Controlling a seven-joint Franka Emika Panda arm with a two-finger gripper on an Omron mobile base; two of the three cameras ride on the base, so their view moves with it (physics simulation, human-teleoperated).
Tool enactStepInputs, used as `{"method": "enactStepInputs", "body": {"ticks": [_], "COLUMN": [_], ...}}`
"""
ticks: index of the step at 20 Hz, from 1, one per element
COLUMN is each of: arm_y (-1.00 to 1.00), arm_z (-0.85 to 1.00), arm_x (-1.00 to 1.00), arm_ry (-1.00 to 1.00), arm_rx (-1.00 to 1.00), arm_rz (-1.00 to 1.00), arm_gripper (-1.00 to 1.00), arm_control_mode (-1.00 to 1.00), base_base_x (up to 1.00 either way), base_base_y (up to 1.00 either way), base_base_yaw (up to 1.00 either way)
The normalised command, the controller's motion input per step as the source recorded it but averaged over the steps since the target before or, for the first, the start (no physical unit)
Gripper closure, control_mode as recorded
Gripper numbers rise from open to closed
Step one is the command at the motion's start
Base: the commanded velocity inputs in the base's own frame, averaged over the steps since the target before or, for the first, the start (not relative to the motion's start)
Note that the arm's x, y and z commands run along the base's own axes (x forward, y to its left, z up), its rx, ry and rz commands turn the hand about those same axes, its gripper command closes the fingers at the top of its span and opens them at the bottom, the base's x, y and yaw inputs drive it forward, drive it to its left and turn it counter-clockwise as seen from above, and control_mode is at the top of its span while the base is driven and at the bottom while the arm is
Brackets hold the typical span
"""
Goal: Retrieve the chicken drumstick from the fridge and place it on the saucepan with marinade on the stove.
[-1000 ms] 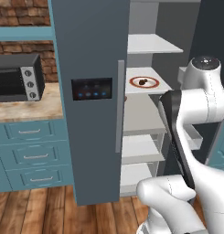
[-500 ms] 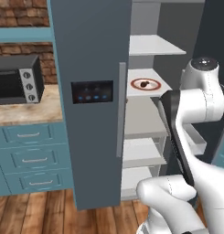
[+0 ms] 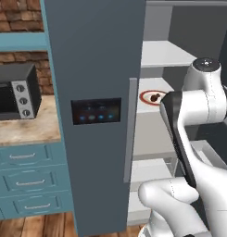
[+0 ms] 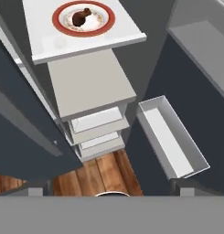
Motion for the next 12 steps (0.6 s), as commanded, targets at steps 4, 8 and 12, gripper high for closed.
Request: {"method": "enactStepInputs", "body": {"ticks": [4,8,12], "arm_y": [0.00,0.00,0.00], "arm_z": [0.00,0.00,0.00], "arm_x": [0.00,0.00,0.00], "arm_ry": [0.00,0.00,0.00], "arm_rx": [0.00,0.00,0.00], "arm_rz": [0.00,0.00,0.00], "arm_gripper": [-1.00,-1.00,-1.00], "arm_control_mode": [1.00,1.00,1.00], "base_base_x": [0.61,0.52,0.20], "base_base_y": [-0.32,-0.42,-0.58], "base_base_yaw": [0.00,0.00,0.02]}}
